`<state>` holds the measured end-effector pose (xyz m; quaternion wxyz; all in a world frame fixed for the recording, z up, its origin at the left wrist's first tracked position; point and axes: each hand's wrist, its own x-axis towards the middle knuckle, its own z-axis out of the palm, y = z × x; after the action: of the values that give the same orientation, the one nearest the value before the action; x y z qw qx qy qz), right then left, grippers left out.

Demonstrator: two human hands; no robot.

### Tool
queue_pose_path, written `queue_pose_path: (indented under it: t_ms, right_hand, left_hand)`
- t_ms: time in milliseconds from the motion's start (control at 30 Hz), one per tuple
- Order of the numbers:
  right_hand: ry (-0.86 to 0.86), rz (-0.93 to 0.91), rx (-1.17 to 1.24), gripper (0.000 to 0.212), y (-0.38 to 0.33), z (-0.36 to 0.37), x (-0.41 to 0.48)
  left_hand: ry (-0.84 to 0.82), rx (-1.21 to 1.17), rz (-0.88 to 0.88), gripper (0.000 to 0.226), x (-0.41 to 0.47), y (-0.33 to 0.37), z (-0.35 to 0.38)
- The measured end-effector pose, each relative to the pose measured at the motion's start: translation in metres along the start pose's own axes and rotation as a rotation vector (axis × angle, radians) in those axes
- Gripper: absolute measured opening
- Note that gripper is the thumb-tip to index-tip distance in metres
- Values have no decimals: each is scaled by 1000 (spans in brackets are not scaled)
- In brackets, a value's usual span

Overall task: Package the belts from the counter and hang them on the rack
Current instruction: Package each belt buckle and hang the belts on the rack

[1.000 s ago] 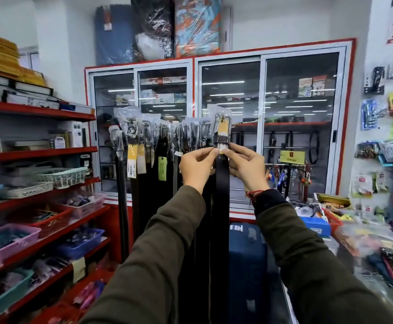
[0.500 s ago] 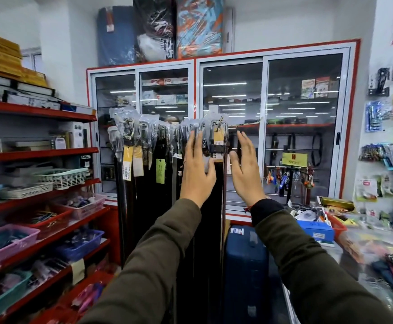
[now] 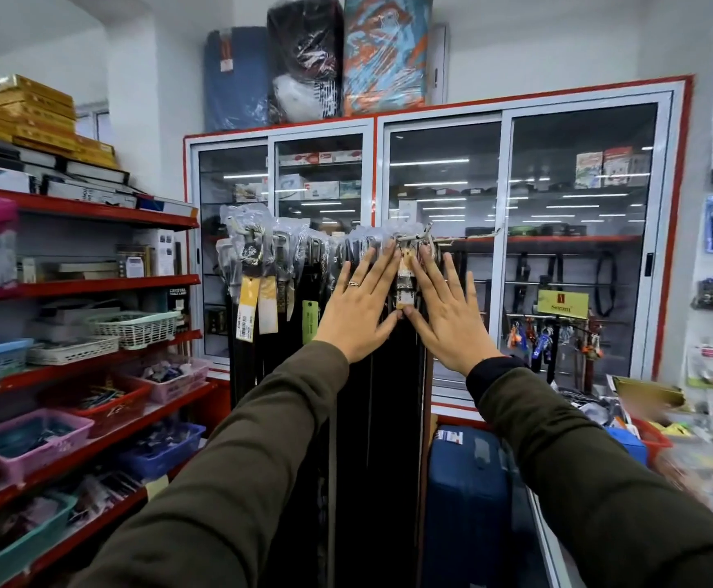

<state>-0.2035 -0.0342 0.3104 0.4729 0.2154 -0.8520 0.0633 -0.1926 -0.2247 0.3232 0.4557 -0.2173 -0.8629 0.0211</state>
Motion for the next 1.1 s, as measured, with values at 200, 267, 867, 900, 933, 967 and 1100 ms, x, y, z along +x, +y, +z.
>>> queue_pose_path:
  t_ms: [200, 267, 867, 900, 933, 967, 1100]
  right_hand:
    - [31, -13, 108, 72, -7, 7, -5]
    - [75, 12, 90, 72, -15, 8, -9]
    - [290, -226, 274, 73, -167, 32, 41]
    - [277, -229, 236, 72, -173, 38, 46]
    - [260, -234, 196, 72, -177, 43, 51]
    - [243, -231, 154, 71, -178, 49, 54]
    - [171, -150, 59, 72, -171, 70, 64]
  left_hand:
    - [9, 27, -8, 78, -6, -1, -2]
    - [41, 35, 9, 76, -12, -1, -5]
    - [435, -82, -194, 72, -98, -124, -56]
    - [400, -64, -185, 74, -99, -131, -54]
    - [362, -33, -168, 74, -100, -137, -50]
    - [321, 0, -146, 73, -99, -142, -45]
    - [179, 66, -81, 71, -90, -158, -25]
